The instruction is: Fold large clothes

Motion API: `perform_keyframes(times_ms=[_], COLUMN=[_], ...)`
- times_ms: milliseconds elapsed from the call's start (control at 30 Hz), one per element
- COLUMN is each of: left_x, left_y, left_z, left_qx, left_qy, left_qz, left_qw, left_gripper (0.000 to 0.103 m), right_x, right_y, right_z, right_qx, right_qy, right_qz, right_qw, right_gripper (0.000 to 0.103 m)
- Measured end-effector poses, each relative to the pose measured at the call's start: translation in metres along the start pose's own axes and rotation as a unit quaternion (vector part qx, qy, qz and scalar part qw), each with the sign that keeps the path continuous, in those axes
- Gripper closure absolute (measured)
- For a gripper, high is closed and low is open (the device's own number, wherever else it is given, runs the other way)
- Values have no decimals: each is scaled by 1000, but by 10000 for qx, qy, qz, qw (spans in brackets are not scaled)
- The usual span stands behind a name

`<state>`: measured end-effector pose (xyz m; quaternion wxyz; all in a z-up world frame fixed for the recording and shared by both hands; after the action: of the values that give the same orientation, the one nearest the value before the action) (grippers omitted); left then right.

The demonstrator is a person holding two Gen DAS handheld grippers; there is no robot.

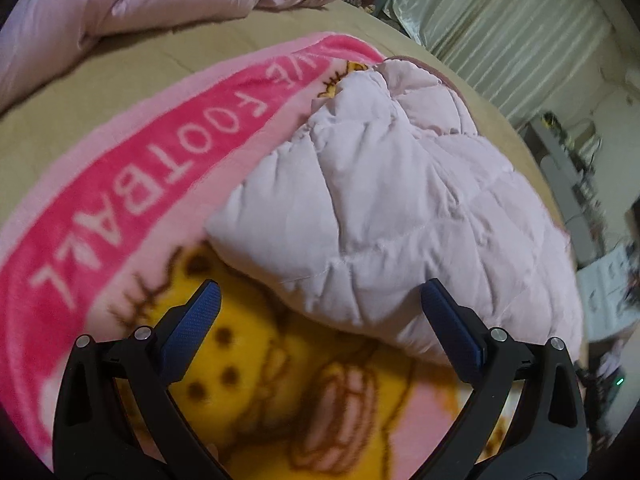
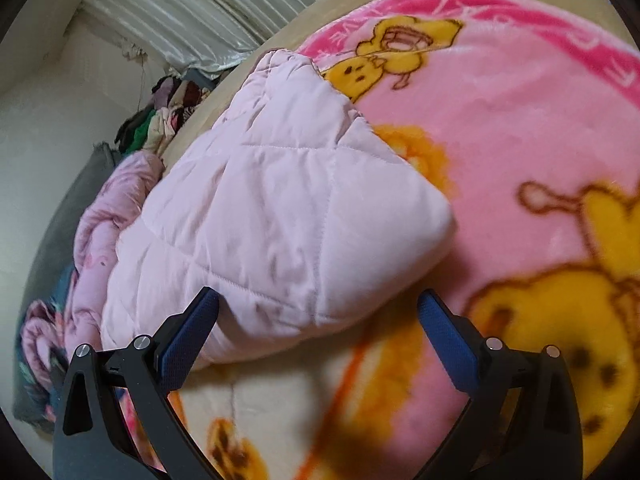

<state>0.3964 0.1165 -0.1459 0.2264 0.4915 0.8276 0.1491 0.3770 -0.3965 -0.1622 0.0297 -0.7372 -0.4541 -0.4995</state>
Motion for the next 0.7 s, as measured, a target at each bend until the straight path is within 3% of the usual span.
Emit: perform_keyframes(times_ms=[300,700], left_x=[-2,-19], left_y=[-5,22], left_z=[31,63], left_qx=[620,701], left_qy=[-702,-976], left_qz=[-1150,-1353], left_qw=[9889,9835], left_gripper=[8,8], right_x=[-3,-6], right_y=[0,20], right_z=[18,43], right_qx=[-95,-482], right_qy=[231,554], right_qz=[578,1067], right_qw=[9980,9916], right_gripper=[4,4])
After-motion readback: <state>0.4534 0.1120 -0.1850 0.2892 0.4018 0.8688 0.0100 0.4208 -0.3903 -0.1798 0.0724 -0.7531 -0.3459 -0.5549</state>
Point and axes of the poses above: each gripper's, at about its wrist camera, not at the fingertips, and z roughly the way its jaws point, x to its left, y to its top, the point moved 6 cm from there along z, roughly the way its jaws point, and after that the axes turned 13 degrees about y, right-handed, at the moved point
